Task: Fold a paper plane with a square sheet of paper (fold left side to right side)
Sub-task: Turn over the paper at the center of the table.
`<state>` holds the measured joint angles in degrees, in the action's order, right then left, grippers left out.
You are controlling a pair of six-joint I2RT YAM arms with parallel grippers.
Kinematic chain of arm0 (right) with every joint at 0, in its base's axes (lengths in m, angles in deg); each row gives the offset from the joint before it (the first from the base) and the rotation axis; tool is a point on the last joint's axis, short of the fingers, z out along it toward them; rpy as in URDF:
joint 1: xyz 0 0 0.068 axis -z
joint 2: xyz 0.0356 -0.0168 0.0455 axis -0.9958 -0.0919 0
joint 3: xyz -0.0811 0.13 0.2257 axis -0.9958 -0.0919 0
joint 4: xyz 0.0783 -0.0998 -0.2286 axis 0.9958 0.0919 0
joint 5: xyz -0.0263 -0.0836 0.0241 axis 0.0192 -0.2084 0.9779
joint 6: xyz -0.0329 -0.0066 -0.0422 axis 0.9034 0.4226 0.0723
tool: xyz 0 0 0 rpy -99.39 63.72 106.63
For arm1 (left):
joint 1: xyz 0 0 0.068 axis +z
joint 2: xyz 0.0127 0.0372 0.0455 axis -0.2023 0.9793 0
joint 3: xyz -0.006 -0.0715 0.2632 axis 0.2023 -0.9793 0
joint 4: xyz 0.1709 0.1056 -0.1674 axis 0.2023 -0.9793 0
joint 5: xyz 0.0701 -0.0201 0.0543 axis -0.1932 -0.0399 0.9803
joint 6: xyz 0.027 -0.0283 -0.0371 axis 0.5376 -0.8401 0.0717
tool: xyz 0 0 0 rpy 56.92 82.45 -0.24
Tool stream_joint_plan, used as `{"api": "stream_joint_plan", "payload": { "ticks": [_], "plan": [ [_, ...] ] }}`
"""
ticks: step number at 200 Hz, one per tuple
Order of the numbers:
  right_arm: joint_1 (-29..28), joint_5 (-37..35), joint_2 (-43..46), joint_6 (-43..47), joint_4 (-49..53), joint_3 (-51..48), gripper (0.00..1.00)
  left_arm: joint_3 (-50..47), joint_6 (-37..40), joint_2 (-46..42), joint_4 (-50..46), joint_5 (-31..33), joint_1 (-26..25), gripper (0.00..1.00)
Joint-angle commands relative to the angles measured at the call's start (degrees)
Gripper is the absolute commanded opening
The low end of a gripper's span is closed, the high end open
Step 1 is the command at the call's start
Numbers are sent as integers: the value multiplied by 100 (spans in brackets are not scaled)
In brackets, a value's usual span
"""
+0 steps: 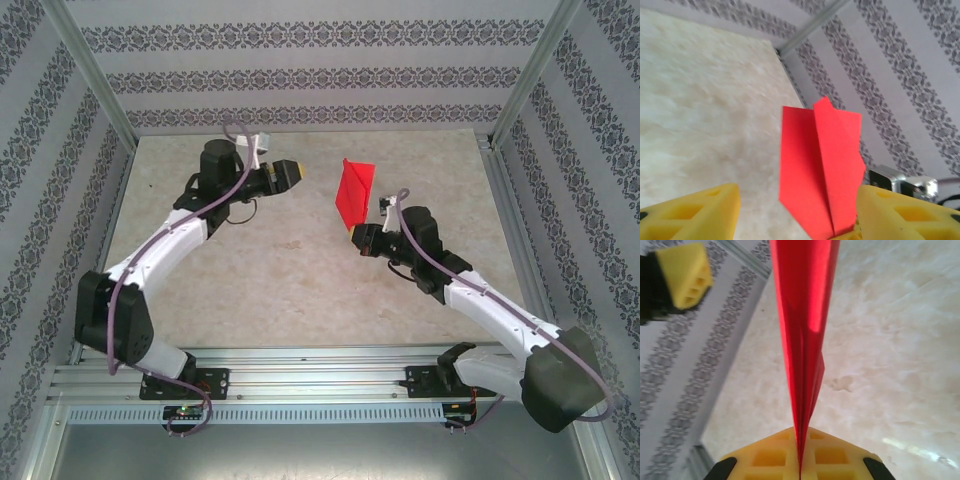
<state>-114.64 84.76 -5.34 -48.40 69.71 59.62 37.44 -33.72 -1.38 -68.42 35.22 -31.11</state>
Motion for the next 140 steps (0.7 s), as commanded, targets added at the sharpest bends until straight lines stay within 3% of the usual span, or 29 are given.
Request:
{"api": "stream_joint_plan", "payload": {
  "ticks": [1, 29, 69, 107, 140],
  "plan": [
    [-567, -2854, -207, 1079, 2920, 539, 4, -403, 538, -678, -1244, 1685, 252, 67],
    [-1386, -4769, -993, 609, 4228, 1117, 4, -1039, 433, -1200, -1636, 2608, 508, 69],
    [-2298, -6241, -2853, -101, 5849, 2355, 4, -1601, 309, -1381, -1769, 2743, 835, 70],
    [-2749, -6576, -4683, -357, 6615, 3499, 5, -1720, 320, -1308, -1736, 2684, 938, 70],
    [-2921, -6240, -5577, -146, 6428, 4076, 6, -1733, 364, -1168, -1709, 2575, 961, 70]
  ]
}}
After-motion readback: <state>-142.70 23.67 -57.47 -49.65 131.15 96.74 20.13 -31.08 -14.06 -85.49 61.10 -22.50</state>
